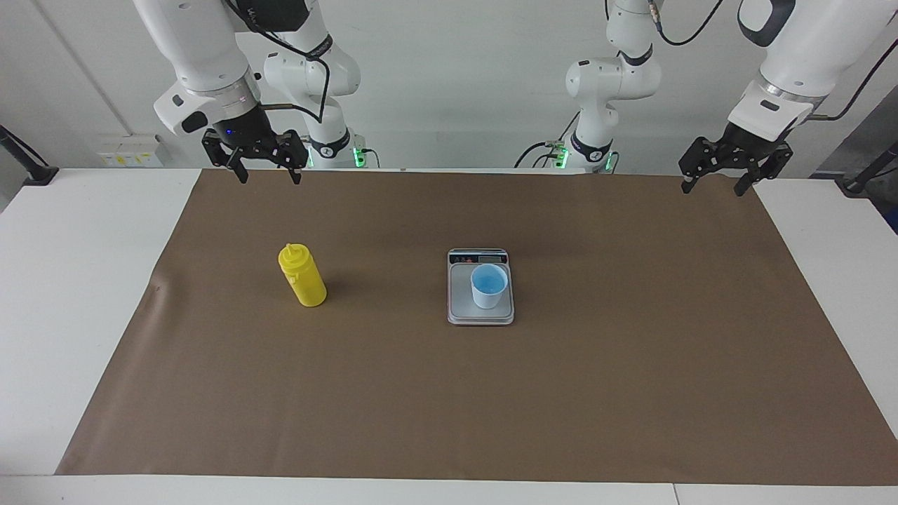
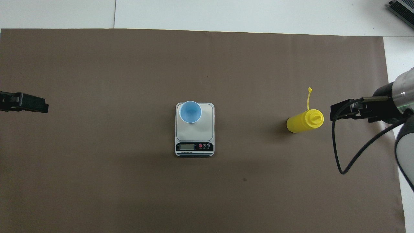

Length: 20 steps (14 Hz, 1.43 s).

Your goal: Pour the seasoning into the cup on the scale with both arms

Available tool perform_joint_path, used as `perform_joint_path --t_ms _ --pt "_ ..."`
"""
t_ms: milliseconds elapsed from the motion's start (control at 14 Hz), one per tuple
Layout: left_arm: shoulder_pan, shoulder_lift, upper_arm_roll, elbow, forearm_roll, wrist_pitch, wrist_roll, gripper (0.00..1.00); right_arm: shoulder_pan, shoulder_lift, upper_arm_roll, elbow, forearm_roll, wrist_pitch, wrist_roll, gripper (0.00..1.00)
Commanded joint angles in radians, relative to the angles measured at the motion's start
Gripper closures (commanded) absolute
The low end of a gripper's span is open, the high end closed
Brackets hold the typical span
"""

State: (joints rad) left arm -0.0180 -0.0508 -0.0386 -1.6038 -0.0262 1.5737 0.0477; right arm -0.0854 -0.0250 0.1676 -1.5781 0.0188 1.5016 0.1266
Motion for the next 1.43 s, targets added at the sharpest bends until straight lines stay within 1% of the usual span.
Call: perform_joint_path --t_ms 0,929,1357 --pt "0.013 -0.017 -0.004 -0.013 -0.006 -0.009 0.014 0.00 -0.013 -0.003 0.003 0.004 -0.017 0.014 -0.053 0.00" --pt "0.013 -0.017 -0.004 -0.013 -0.006 -0.009 0.014 0.00 -0.014 -0.009 0.003 -0.010 -0.017 0.009 -0.045 0.00" --pt "0.013 -0.017 -0.004 -0.013 -0.006 -0.009 0.014 0.00 -0.048 -0.009 0.003 -0.008 -0.008 0.008 -0.051 0.00"
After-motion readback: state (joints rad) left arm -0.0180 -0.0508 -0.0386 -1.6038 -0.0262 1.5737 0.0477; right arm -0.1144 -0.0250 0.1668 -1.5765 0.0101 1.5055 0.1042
